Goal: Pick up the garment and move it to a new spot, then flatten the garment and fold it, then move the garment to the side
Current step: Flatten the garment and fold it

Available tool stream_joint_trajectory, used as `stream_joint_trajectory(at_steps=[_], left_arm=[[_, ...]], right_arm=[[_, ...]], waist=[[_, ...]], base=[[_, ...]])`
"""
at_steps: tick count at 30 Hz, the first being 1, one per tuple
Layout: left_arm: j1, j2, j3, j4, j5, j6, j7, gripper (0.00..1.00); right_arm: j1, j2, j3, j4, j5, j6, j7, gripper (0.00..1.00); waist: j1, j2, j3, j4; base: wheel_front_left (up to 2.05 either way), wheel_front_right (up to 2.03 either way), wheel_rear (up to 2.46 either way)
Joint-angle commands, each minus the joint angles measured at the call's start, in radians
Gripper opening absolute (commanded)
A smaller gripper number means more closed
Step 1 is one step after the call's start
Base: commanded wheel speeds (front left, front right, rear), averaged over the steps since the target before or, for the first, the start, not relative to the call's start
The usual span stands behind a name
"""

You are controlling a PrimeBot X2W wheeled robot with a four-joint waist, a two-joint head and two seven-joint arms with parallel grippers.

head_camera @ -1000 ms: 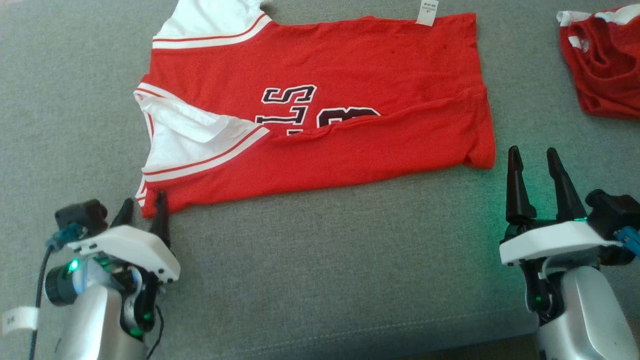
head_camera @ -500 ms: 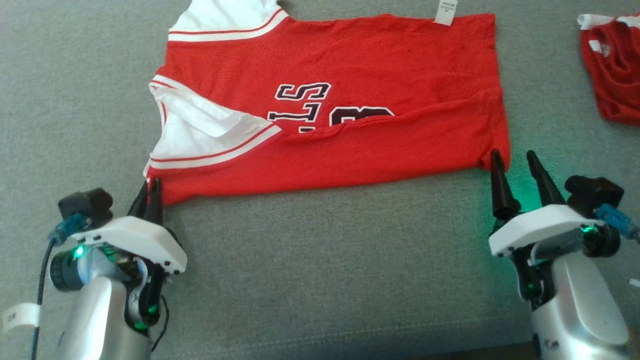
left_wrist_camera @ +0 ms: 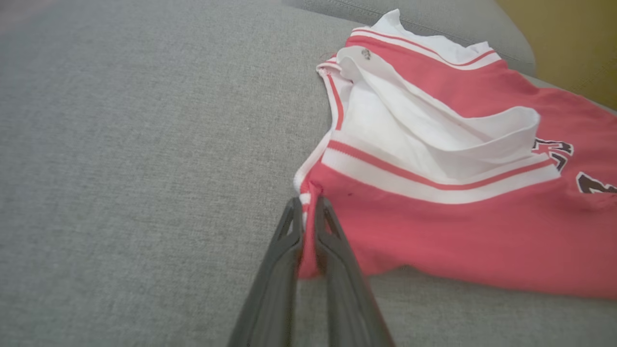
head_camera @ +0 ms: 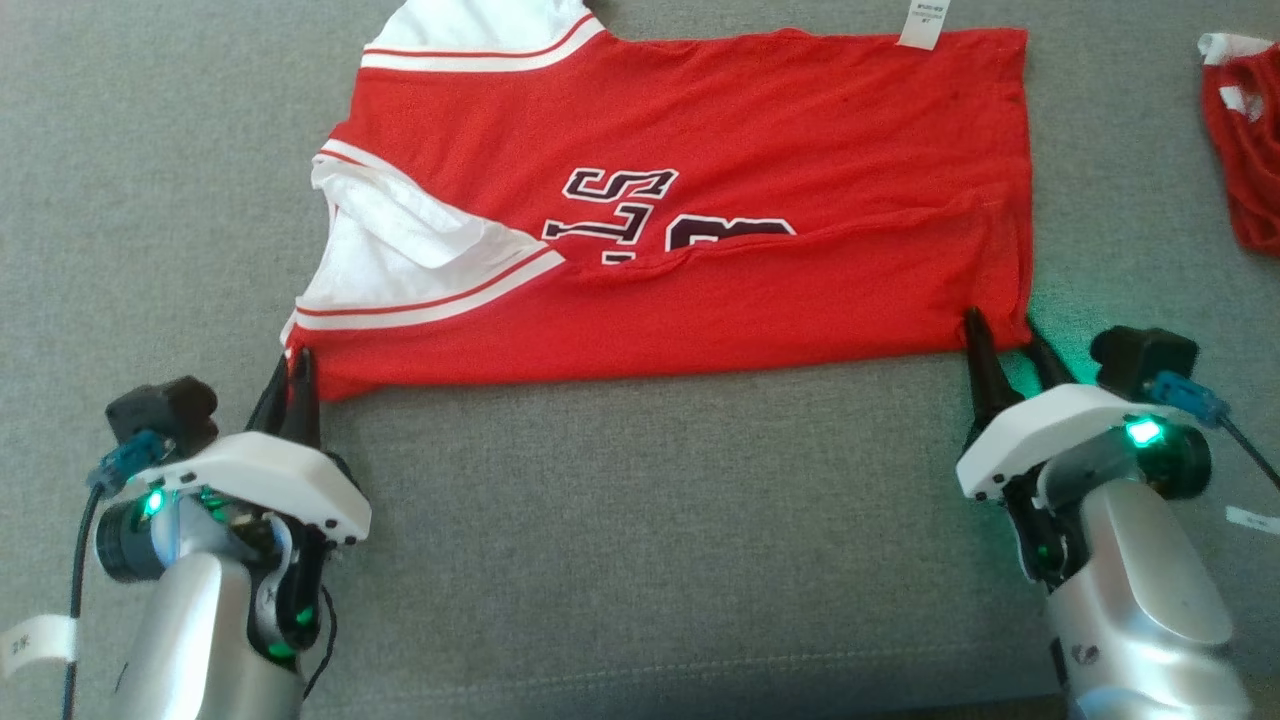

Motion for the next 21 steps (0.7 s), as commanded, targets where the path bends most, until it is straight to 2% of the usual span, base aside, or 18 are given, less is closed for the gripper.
stream_joint_trajectory(at_steps=[1,8,12,21], left_arm=[[-0.028,0.026,0.048,-0.031,-0.010,0.009,-0.020,0.00],[-0.019,0.027,0.050,-0.059,-0.010,0.013,-0.053,0.00],[0.017,0.030,0.054,-0.107,-0.016,0.016,-0.061,0.00],[0.235,0.000,0.036,-0.313,-0.031,0.053,-0.031,0.00]], right_arm=[[0.002,0.002,0.040,-0.002,0.006,-0.001,0.022,0.00],[0.020,0.002,0.018,-0.062,-0.006,-0.001,0.005,0.00],[0.074,0.002,-0.004,-0.151,-0.030,-0.001,0.023,0.00],[0.275,-0.015,-0.031,-0.385,-0.043,-0.001,0.132,0.00]], waist=[[0.0000,0.0000,-0.004,-0.003],[0.0000,0.0000,-0.034,-0.012],[0.0000,0.0000,-0.060,-0.017],[0.0000,0.0000,-0.108,-0.027]], base=[[0.00,0.00,0.00],[0.00,0.00,0.00],[0.00,0.00,0.00],[0.00,0.00,0.00]])
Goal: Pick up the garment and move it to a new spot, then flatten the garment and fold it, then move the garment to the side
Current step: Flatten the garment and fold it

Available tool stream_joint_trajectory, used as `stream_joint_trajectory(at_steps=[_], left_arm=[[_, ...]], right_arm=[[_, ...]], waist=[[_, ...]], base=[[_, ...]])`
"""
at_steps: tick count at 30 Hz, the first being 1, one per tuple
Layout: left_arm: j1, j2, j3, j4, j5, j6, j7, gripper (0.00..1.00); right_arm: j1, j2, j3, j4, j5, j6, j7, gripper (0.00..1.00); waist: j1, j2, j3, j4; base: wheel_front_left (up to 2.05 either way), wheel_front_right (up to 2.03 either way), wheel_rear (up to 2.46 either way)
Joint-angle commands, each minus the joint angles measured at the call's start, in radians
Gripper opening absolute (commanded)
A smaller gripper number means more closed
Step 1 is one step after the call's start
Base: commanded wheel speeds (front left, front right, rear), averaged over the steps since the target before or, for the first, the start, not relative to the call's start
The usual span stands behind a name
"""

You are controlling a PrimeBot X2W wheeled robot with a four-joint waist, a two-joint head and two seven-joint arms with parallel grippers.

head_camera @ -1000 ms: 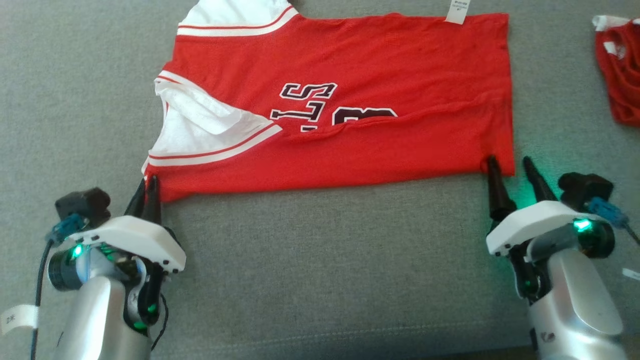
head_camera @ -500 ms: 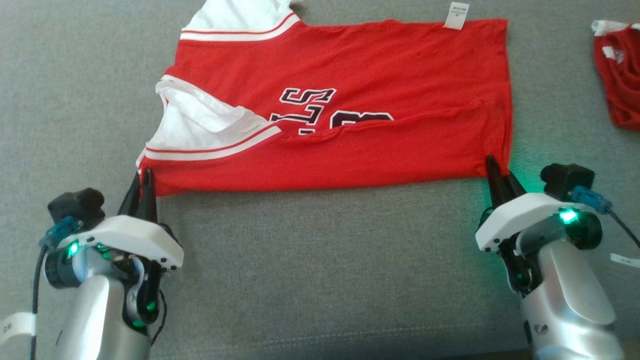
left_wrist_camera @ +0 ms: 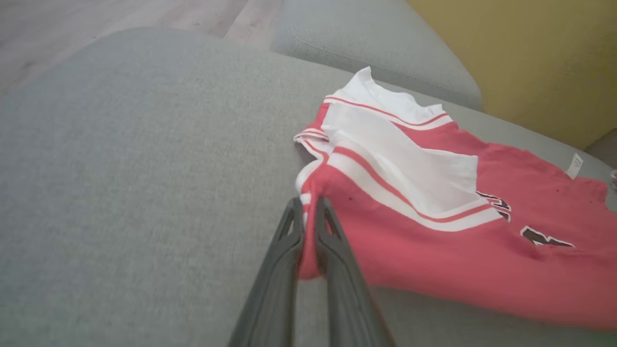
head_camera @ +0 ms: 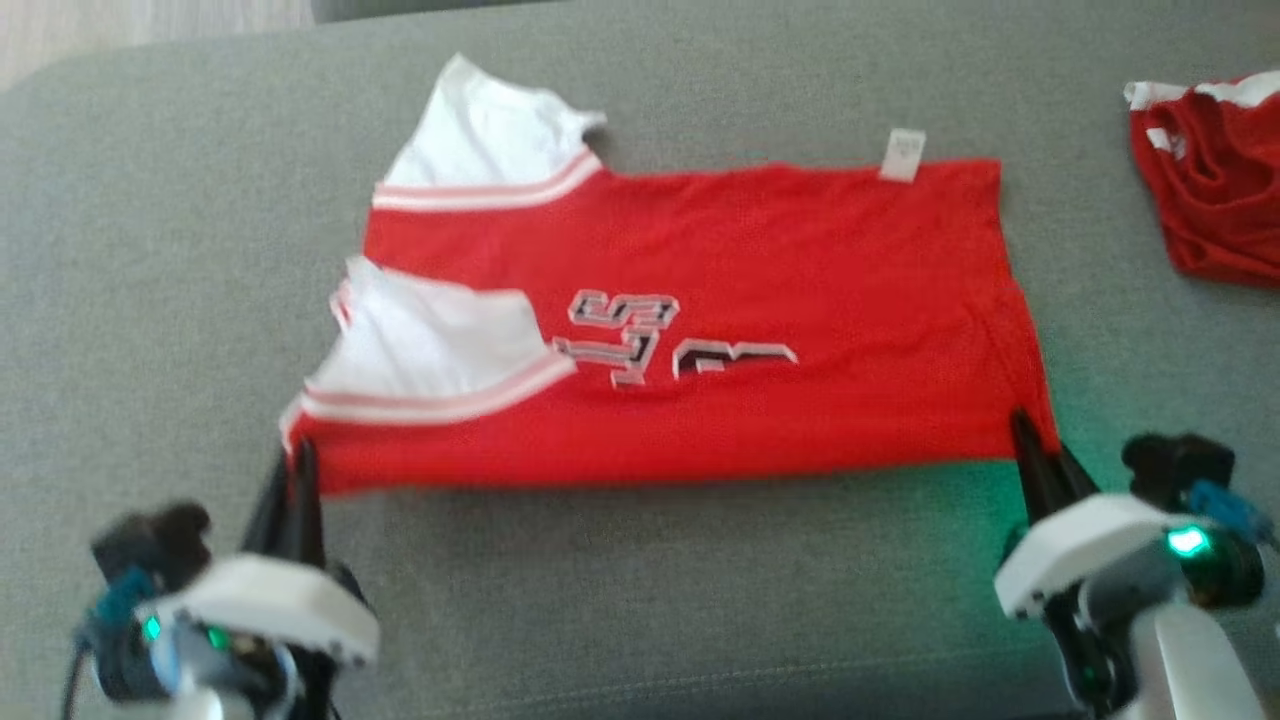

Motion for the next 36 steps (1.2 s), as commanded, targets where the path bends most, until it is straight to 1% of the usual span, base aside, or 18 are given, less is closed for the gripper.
stream_joint_trajectory(at_steps=[1,5,10,11,13,14,15,16,21,26,29,31,32,36], left_arm=[[0.004,0.002,0.029,-0.052,-0.007,0.009,0.003,0.00],[0.094,-0.016,0.003,-0.085,-0.022,0.021,0.020,0.00],[0.144,-0.030,-0.024,-0.062,-0.039,0.031,0.022,0.00],[0.146,-0.032,-0.027,-0.050,-0.041,0.032,0.022,0.00],[0.146,-0.033,-0.031,-0.025,-0.043,0.034,0.024,0.00],[0.145,-0.033,-0.032,-0.014,-0.045,0.033,0.022,0.18],[0.144,-0.033,-0.031,-0.005,-0.047,0.033,0.020,0.49],[0.144,-0.033,-0.031,0.002,-0.048,0.032,0.018,1.00],[0.129,-0.006,-0.012,-0.009,-0.043,0.032,0.003,1.00],[0.030,0.069,-0.006,-0.041,-0.006,0.013,0.029,1.00],[-0.076,0.127,-0.018,-0.053,0.024,-0.012,0.078,1.00],[-0.160,0.169,-0.027,-0.047,0.039,-0.036,0.122,1.00],[-0.160,0.169,-0.027,-0.047,0.039,-0.036,0.122,1.00],[-0.351,0.254,-0.045,-0.004,0.060,-0.095,0.222,1.00]], right_arm=[[0.004,-0.022,0.007,-0.049,-0.003,-0.001,0.008,0.00],[0.064,-0.025,-0.021,-0.087,0.003,-0.001,0.033,0.00],[0.095,-0.021,-0.040,-0.099,0.002,-0.001,0.045,0.00],[0.097,-0.020,-0.041,-0.097,0.002,-0.001,0.045,0.03],[0.097,-0.018,-0.042,-0.091,0.000,-0.001,0.043,0.58],[0.097,-0.017,-0.042,-0.087,-0.001,-0.001,0.041,0.95],[0.099,-0.016,-0.042,-0.084,-0.003,-0.001,0.038,1.00],[0.102,-0.015,-0.043,-0.082,-0.004,-0.001,0.036,1.00],[0.120,-0.011,-0.055,-0.087,-0.007,-0.001,0.019,1.00],[0.105,-0.009,-0.050,-0.123,-0.020,-0.001,-0.009,1.00],[0.078,-0.007,-0.025,-0.148,-0.021,-0.001,-0.020,1.00],[0.055,-0.007,0.000,-0.161,-0.019,-0.001,-0.026,1.00],[0.055,-0.007,0.000,-0.161,-0.019,-0.001,-0.026,1.00],[-0.007,-0.006,0.049,-0.170,-0.016,-0.001,-0.033,1.00]], waist=[[0.0000,0.0000,-0.008,0.001],[0.0000,0.0000,-0.025,0.009],[0.0000,0.0000,-0.036,0.013],[0.0000,0.0000,-0.038,0.013],[0.0000,0.0000,-0.041,0.011],[0.0000,0.0000,-0.043,0.009],[0.0000,0.0000,-0.045,0.007],[0.0000,0.0000,-0.047,0.004],[0.0000,0.0000,-0.056,-0.019],[0.0000,0.0000,-0.045,-0.049],[0.0000,0.0000,-0.022,-0.068],[0.0000,0.0000,0.001,-0.080],[0.0000,0.0000,0.001,-0.080],[0.0000,0.0000,0.063,-0.108]], base=[[0.00,0.00,0.00],[0.00,0.00,0.00],[0.00,0.00,0.00],[0.00,0.00,0.00],[0.00,0.00,0.00],[0.00,0.00,0.00],[0.00,0.00,0.00],[0.00,0.00,0.00],[0.00,0.00,0.00],[0.00,0.00,0.00],[0.00,0.00,0.00],[0.00,0.00,0.00],[0.00,0.00,0.00],[0.00,0.00,0.00]])
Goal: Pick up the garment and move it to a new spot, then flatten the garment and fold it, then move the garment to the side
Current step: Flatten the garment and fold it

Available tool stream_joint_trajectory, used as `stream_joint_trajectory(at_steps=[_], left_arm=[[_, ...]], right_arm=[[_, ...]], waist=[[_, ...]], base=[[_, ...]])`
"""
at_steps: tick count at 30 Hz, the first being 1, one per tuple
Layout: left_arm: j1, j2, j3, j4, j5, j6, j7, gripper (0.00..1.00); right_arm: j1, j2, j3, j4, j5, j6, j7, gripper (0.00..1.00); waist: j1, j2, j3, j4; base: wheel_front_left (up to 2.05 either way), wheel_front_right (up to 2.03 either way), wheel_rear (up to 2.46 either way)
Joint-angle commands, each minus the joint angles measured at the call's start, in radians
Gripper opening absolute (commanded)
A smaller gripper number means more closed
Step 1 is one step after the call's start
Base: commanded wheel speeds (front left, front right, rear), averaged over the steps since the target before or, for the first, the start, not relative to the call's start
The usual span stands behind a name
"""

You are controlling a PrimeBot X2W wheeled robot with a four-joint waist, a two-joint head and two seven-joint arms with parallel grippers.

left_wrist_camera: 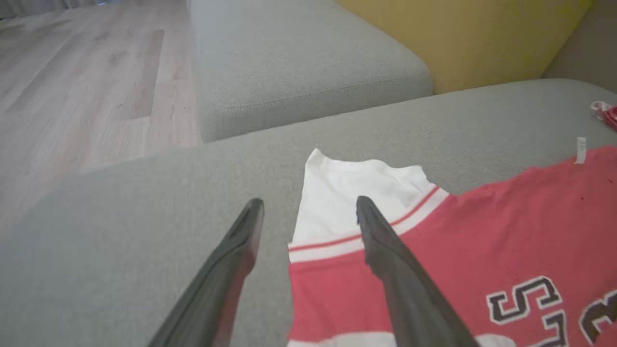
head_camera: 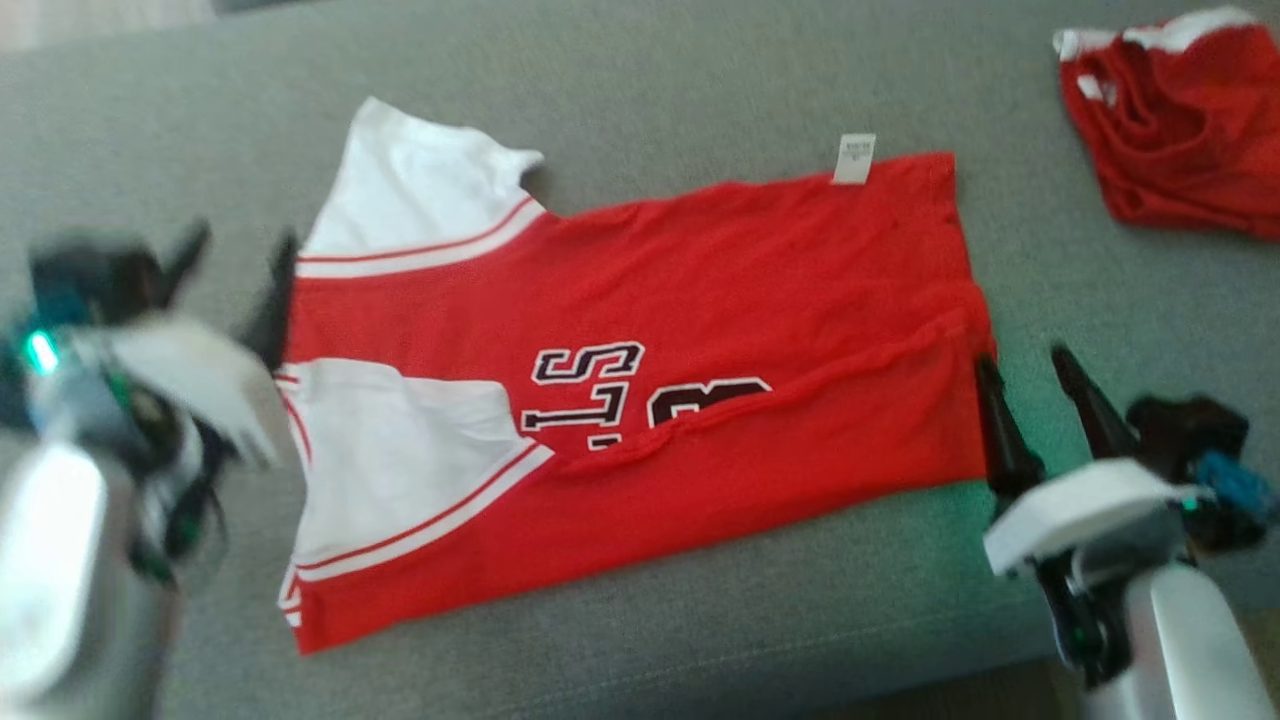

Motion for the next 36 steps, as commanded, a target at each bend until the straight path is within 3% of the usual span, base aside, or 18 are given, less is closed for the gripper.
stream_joint_trajectory(at_steps=[1,6,13,26,28,30,32,36], left_arm=[[-0.094,0.056,0.032,-0.016,0.015,-0.015,0.027,1.00],[-0.312,0.118,0.002,0.070,0.031,-0.067,0.147,1.00],[-0.544,0.157,-0.045,0.234,0.028,-0.105,0.285,1.00],[-0.696,0.180,-0.064,0.419,0.005,-0.112,0.395,1.00],[-0.698,0.177,-0.074,0.429,-0.006,-0.117,0.403,0.52],[-0.698,0.174,-0.082,0.432,-0.013,-0.120,0.403,0.33],[-0.696,0.167,-0.091,0.431,-0.025,-0.123,0.395,0.02],[-0.698,0.151,-0.100,0.422,-0.047,-0.128,0.344,0.00]], right_arm=[[-0.048,-0.009,0.035,-0.037,0.003,-0.001,-0.014,1.00],[-0.136,-0.010,0.092,-0.021,0.009,-0.001,-0.035,1.00],[-0.254,-0.010,0.178,0.018,0.023,-0.001,-0.076,1.00],[-0.342,-0.016,0.235,0.065,0.042,-0.001,-0.123,1.00],[-0.345,-0.020,0.233,0.067,0.044,-0.001,-0.126,1.00],[-0.350,-0.026,0.229,0.069,0.045,-0.001,-0.125,1.00],[-0.359,-0.031,0.224,0.072,0.045,-0.001,-0.122,1.00],[-0.392,-0.047,0.214,0.092,0.042,-0.001,-0.105,1.00]], waist=[[0.0000,0.0000,0.052,-0.030],[0.0000,0.0000,0.135,-0.064],[0.0000,0.0000,0.236,-0.114],[0.0000,0.0000,0.288,-0.168],[0.0000,0.0000,0.287,-0.169],[0.0000,0.0000,0.286,-0.168],[0.0000,0.0000,0.285,-0.166],[0.0000,0.0000,0.283,-0.154]], base=[[0.00,0.00,0.00],[0.00,0.00,0.00],[0.00,0.00,0.00],[0.00,0.00,0.00],[0.00,0.00,0.00],[0.00,0.00,0.00],[0.00,0.00,0.00],[0.00,0.00,0.00]])
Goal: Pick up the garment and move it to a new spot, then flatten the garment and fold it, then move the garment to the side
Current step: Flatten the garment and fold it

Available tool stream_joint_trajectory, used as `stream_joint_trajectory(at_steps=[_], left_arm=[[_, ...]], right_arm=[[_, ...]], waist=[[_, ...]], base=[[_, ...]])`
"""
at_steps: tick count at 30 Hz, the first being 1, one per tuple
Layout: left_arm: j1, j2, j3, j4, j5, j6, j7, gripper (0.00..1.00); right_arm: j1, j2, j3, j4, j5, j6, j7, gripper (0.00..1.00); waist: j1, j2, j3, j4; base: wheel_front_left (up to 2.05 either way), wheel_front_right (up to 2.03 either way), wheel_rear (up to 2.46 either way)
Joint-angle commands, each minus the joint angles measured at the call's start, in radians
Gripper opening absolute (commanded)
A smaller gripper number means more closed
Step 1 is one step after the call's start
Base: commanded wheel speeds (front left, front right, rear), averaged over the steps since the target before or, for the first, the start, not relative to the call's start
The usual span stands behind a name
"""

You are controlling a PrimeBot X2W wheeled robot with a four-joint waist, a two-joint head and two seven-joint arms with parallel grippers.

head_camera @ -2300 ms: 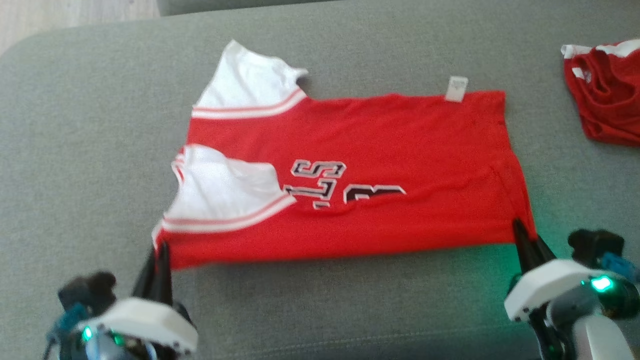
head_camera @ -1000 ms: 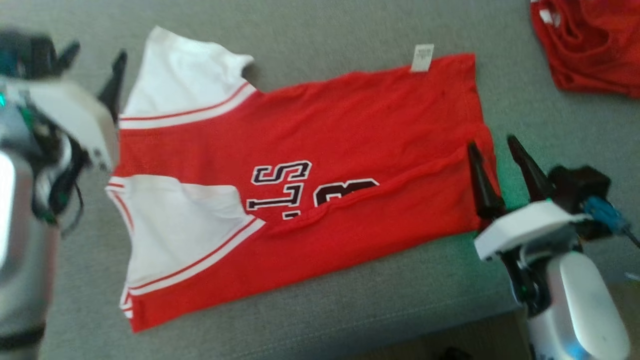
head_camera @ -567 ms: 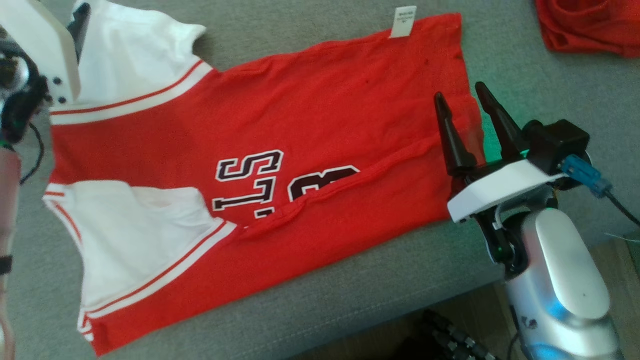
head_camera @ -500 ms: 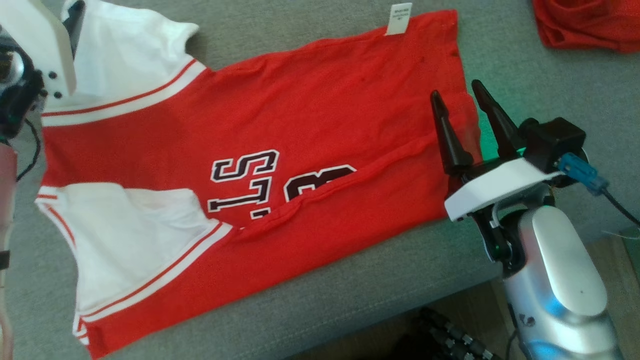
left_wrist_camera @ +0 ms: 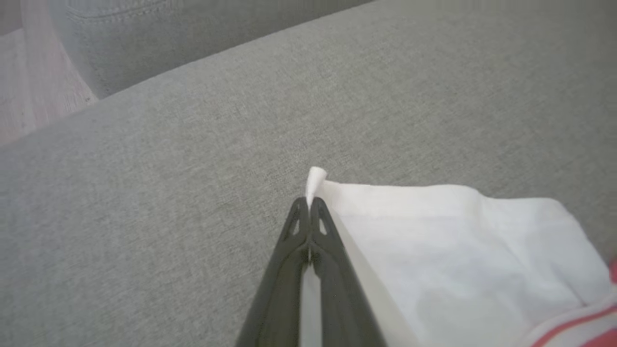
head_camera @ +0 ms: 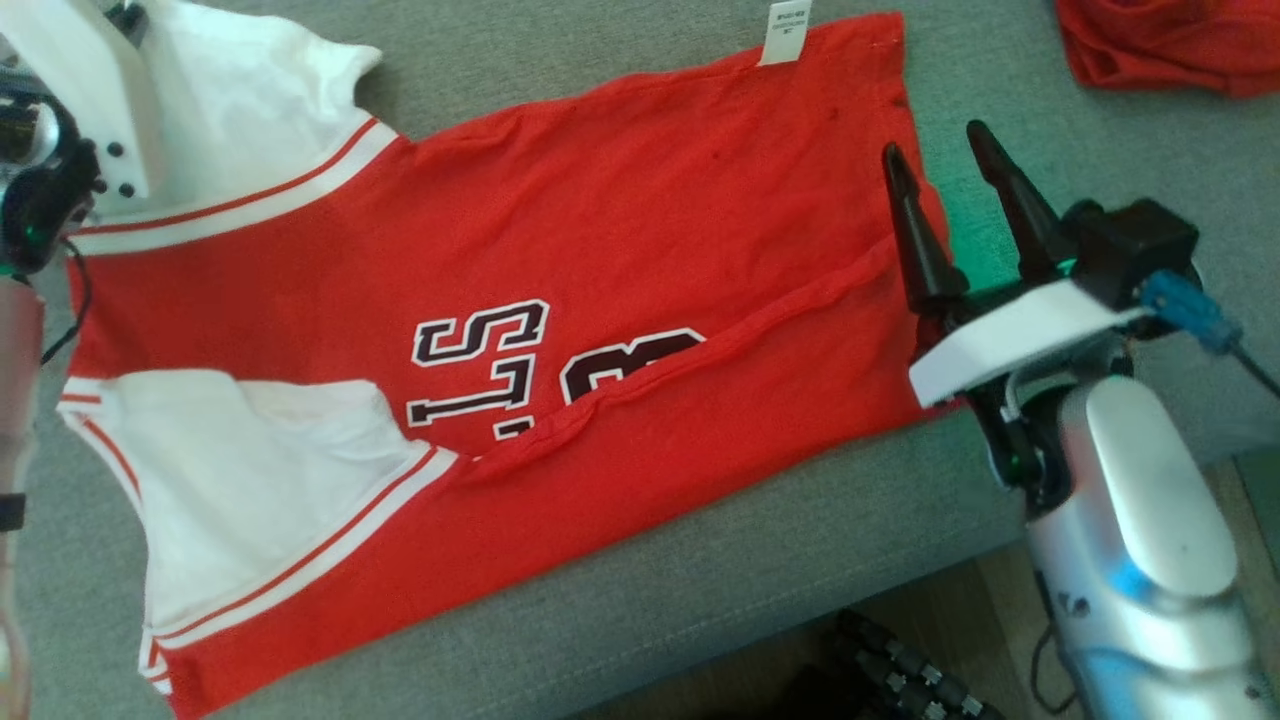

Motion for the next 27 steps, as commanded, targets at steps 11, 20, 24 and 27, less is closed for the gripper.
stream_joint_trajectory(at_steps=[11,20,24,27], left_arm=[[-0.045,-0.001,0.036,-0.081,-0.017,0.009,-0.153,0.00],[-0.012,-0.029,0.027,-0.124,-0.034,0.016,-0.201,0.00],[-0.002,-0.040,0.018,-0.134,-0.039,0.016,-0.211,0.00],[0.003,-0.045,0.013,-0.140,-0.045,0.015,-0.217,0.00]], right_arm=[[-0.232,-0.126,0.002,0.167,-0.058,-0.001,0.111,1.00],[-0.356,-0.224,0.114,0.372,0.009,-0.001,0.249,1.00],[-0.378,-0.246,0.160,0.415,0.093,-0.001,0.279,0.45],[-0.390,-0.265,0.196,0.433,0.143,-0.001,0.290,0.25]], waist=[[0.0000,0.0000,-0.010,0.088],[0.0000,0.0000,-0.010,0.164],[0.0000,0.0000,-0.011,0.178],[0.0000,0.0000,-0.012,0.183]], base=[[0.00,0.00,0.00],[0.00,0.00,0.00],[0.00,0.00,0.00],[0.00,0.00,0.00]])
